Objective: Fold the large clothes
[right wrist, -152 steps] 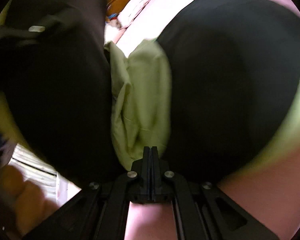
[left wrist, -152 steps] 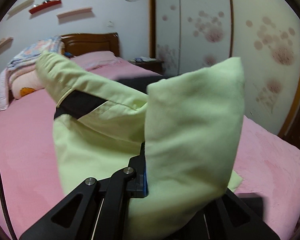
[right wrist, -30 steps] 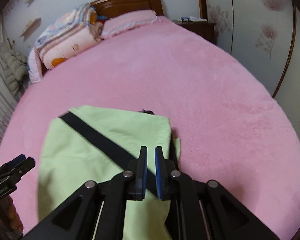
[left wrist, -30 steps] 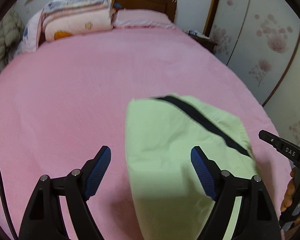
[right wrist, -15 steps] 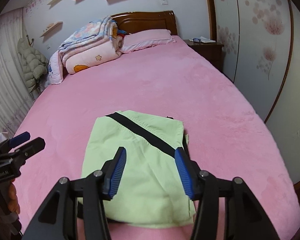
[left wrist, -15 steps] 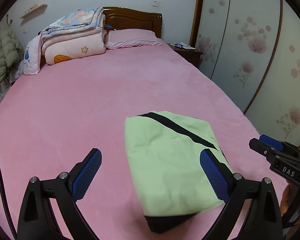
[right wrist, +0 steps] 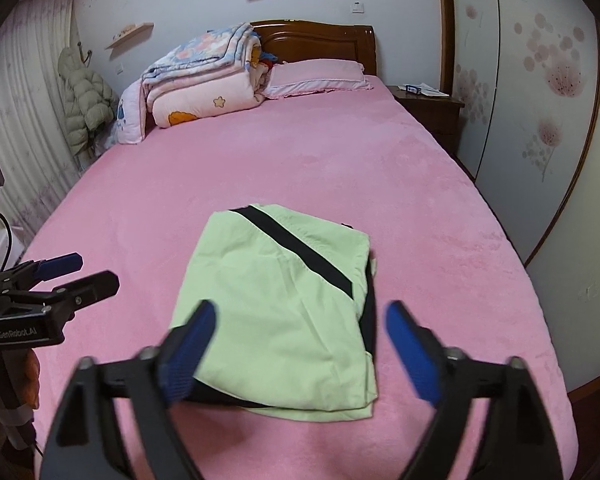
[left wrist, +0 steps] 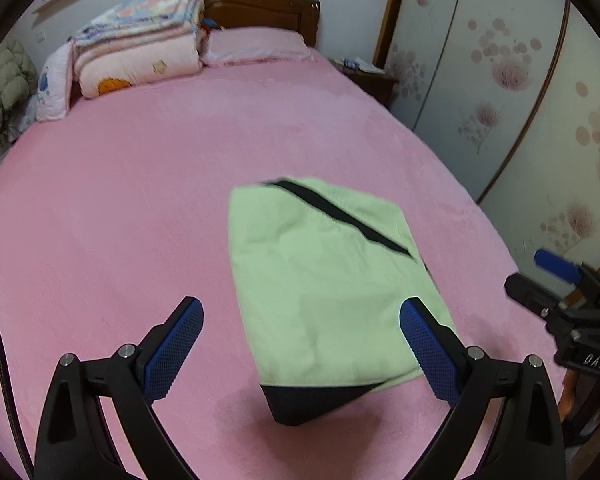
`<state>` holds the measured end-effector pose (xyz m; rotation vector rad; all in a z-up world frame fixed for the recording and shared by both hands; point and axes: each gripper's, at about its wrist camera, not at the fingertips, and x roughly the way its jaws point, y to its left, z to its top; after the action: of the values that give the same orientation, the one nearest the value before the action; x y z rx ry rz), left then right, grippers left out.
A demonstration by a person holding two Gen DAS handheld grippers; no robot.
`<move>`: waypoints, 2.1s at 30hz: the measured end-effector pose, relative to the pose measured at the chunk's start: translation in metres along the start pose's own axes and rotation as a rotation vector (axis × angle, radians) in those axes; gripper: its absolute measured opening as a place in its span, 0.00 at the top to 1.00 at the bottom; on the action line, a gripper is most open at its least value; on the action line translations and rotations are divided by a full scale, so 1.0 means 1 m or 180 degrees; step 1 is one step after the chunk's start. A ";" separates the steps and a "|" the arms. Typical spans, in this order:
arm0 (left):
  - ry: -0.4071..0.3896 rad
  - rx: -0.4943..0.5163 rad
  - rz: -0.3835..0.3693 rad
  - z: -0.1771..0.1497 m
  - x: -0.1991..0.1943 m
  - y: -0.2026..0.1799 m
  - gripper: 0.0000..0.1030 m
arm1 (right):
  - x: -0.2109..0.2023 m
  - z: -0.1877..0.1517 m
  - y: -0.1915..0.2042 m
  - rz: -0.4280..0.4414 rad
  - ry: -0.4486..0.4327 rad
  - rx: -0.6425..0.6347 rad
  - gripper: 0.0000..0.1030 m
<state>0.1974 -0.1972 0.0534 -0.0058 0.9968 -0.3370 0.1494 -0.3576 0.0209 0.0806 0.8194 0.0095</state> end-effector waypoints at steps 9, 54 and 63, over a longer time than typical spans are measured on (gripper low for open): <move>0.0170 -0.0068 -0.0117 -0.013 0.053 0.012 0.05 | 0.039 -0.018 -0.034 0.0147 0.0153 0.0105 0.08; 0.0771 -0.0578 -0.0729 -0.036 0.165 0.039 0.59 | 0.212 -0.040 -0.066 0.1592 0.1146 0.1095 0.89; 0.0852 -0.0403 -0.0700 -0.064 0.064 0.075 0.59 | 0.134 -0.051 0.005 0.1453 0.1166 0.0949 0.90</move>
<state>0.1974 -0.1348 -0.0459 -0.1903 1.2857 -0.4841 0.2036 -0.3441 -0.1110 0.5593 1.1493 0.3416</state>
